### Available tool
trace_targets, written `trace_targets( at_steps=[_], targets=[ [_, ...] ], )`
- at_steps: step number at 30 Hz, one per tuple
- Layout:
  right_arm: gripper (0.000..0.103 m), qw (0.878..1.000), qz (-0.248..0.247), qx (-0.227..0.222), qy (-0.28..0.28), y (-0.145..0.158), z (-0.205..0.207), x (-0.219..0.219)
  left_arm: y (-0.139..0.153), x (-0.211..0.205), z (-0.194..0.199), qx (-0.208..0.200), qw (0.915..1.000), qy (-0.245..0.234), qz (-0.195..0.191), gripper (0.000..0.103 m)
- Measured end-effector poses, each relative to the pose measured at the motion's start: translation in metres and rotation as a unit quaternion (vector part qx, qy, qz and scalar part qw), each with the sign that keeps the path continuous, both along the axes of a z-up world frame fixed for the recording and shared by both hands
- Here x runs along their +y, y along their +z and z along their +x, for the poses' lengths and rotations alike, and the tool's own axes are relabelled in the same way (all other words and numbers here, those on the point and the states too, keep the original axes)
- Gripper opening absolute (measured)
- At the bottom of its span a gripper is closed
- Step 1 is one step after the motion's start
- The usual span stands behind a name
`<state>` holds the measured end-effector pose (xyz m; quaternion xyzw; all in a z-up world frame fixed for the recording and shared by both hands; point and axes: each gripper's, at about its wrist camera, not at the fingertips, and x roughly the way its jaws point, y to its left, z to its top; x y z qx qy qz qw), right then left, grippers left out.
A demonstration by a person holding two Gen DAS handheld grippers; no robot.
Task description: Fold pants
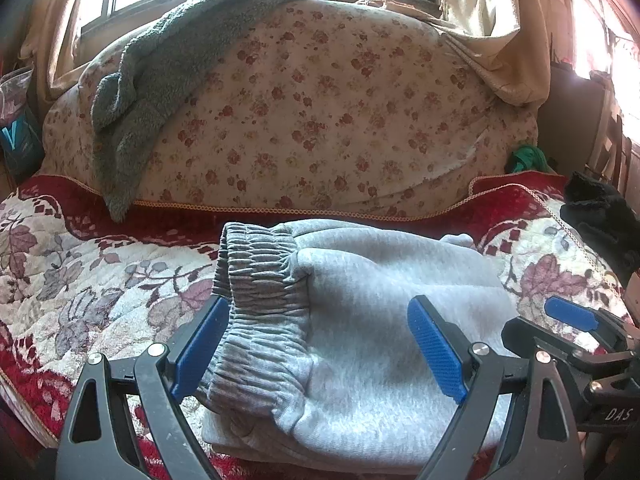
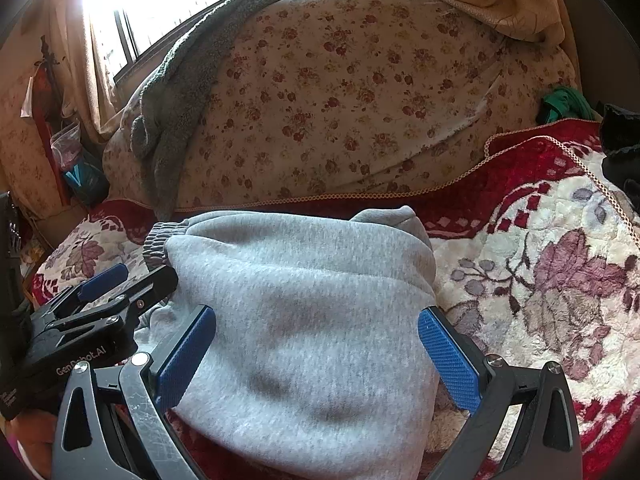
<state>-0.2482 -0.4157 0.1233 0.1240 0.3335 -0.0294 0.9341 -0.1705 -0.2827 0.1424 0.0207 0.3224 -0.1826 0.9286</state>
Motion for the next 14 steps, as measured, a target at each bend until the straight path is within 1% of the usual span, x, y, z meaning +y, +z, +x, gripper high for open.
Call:
trace_targets(
  at_steps=[7, 11, 14],
  targets=[
    [0.103, 1.000, 0.000, 0.000, 0.000, 0.0002, 0.0000, -0.0001, 0.0002, -0.0002, -0.0017, -0.008, 1.0000, -0.004, 0.002, 0.090],
    [0.103, 1.000, 0.002, 0.002, -0.001, -0.0005, -0.0008, -0.0008, 0.0027, -0.0012, -0.0040, -0.024, 0.9997, -0.008, 0.002, 0.090],
    [0.103, 1.000, 0.001, 0.000, -0.002, 0.0002, -0.0016, -0.0013, 0.0024, -0.0031, -0.0032, -0.019, 0.9998, -0.011, 0.002, 0.091]
  ],
)
